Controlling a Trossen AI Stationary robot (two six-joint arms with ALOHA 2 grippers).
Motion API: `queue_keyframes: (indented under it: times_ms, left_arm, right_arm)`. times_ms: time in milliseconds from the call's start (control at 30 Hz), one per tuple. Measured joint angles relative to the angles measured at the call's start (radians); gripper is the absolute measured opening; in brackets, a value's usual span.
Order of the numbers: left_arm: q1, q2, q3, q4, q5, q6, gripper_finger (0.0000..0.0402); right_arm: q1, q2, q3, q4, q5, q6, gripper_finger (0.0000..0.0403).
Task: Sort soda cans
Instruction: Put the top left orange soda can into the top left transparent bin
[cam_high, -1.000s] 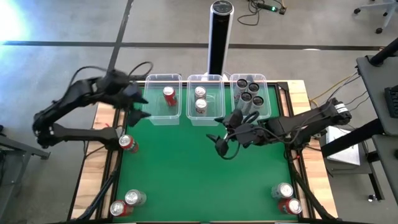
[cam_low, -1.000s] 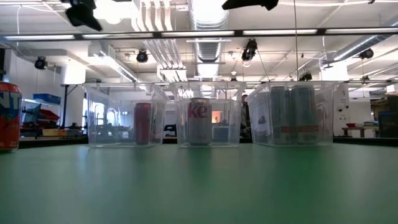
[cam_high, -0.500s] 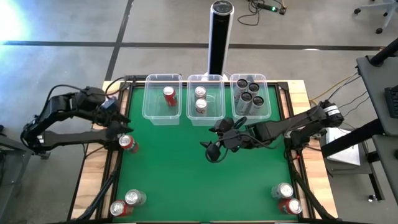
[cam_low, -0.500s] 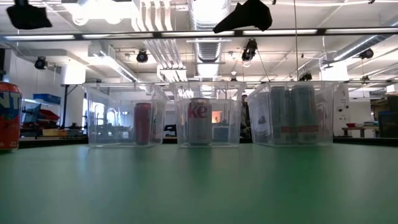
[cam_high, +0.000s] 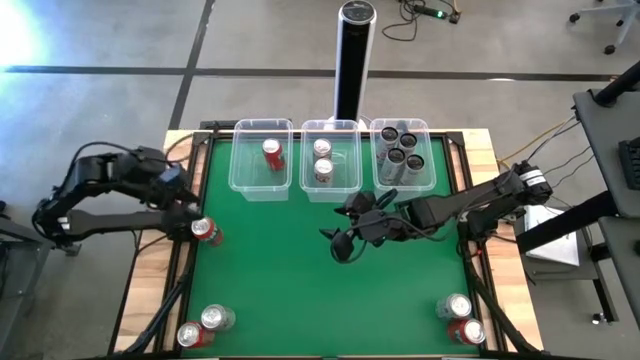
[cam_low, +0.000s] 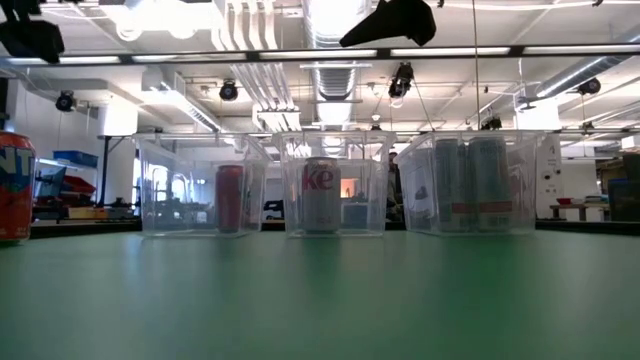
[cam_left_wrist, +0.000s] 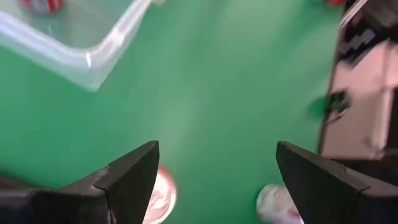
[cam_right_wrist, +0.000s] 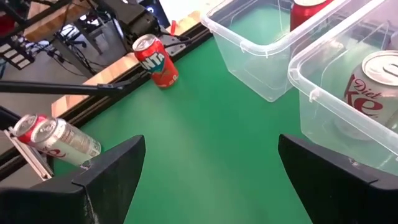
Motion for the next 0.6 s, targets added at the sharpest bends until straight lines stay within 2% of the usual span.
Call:
queue_keyframes:
  times_ms: [333, 500, 600]
  left_arm:
    - [0.000, 0.088, -0.181, -0.081, -0.010, 0.148, 0.0308]
    - [0.000, 0.142, -0.217, -0.081, -0.165, 0.263, 0.0308]
    - [0.000, 0.173, -0.203, -0.079, -0.209, 0.348, 0.0308]
  right_arm:
    - [-0.047, 0.001, 0.006, -0.001, 0.002, -0.206, 0.0364]
    - [-0.086, 0.001, 0.006, -0.006, -0.004, -0.260, 0.0364]
    - [-0.107, 0.001, 0.006, -0.019, -0.073, -0.286, 0.0364]
